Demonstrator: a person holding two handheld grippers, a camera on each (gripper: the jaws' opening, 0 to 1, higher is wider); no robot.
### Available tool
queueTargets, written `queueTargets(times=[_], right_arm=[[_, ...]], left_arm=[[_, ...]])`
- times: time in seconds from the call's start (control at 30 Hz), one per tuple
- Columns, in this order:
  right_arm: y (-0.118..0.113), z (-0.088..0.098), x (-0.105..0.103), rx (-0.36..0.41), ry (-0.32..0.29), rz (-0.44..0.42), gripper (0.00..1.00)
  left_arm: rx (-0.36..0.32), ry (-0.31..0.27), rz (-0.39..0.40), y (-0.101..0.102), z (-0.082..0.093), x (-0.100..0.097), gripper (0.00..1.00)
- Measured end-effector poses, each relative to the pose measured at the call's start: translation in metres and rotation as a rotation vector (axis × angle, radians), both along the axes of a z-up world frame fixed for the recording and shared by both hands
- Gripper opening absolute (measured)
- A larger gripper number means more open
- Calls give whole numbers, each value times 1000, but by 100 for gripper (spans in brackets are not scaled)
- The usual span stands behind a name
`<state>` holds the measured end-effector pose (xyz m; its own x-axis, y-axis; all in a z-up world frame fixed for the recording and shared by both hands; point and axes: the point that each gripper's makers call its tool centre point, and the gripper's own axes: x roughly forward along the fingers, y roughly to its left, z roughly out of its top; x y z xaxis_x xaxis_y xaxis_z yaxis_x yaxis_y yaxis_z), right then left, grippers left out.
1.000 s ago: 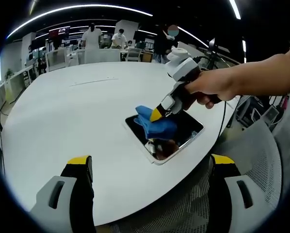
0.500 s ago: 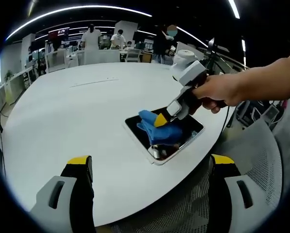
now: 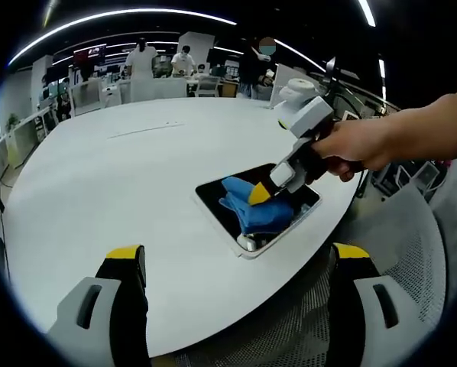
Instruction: Wipe the mirror surface with the cleaning cloth until all visible marks leave the cleaned area.
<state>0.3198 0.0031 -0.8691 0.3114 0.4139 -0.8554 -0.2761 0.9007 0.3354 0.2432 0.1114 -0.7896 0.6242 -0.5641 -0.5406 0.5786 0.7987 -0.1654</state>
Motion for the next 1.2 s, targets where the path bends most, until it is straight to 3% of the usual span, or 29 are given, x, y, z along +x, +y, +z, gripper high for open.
queueTargets(times=[0.9,1.2], right_arm=[[1,5,-40,30,24,-3,1],[0,4,-52,6,25,17,1]], left_arm=[[18,-4,-15,-2,0,-2,99],[17,-9,-9,-1,0,-1,99]])
